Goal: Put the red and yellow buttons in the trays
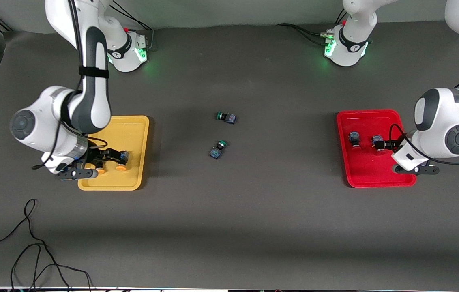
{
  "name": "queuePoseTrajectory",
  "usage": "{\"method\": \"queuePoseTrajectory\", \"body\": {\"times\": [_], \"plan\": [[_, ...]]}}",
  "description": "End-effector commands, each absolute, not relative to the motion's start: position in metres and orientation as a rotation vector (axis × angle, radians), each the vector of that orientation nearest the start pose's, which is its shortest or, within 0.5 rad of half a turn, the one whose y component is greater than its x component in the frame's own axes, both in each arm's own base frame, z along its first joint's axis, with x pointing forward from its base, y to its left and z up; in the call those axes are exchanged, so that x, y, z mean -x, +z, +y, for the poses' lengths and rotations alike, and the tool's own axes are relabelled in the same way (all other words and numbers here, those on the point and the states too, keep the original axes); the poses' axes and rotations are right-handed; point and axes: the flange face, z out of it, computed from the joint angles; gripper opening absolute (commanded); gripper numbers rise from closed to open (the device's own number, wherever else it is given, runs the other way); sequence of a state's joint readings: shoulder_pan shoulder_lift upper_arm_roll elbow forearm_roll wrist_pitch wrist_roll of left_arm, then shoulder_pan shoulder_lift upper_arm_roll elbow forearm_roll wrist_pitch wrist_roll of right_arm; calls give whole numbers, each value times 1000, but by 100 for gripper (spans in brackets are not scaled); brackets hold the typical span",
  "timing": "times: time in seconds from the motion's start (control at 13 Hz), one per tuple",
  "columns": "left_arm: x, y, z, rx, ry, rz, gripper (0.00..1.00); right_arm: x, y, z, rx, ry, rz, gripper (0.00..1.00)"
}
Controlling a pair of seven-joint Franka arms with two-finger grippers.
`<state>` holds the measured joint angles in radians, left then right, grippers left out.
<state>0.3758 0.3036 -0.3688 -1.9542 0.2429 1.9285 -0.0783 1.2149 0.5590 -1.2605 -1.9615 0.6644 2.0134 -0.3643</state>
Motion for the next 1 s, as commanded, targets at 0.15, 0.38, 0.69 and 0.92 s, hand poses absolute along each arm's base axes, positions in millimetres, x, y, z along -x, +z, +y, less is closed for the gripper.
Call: {"method": "queuePoseTrajectory", "body": {"times": [0.15, 0.38, 0.69, 0.92], "plan": [[-577, 328, 28, 2971, 460, 55, 100, -595, 395, 59, 3091, 85, -51, 100], [-579, 333, 29, 2974, 448, 68, 100, -598, 434, 62, 3121, 93, -27, 100], [-587, 358, 11, 2952, 470, 80, 100, -589, 462, 39, 3095, 132, 11, 100], [-605, 399, 12, 2958, 416, 77, 100, -580, 487, 10, 3071, 96, 5, 100]]}}
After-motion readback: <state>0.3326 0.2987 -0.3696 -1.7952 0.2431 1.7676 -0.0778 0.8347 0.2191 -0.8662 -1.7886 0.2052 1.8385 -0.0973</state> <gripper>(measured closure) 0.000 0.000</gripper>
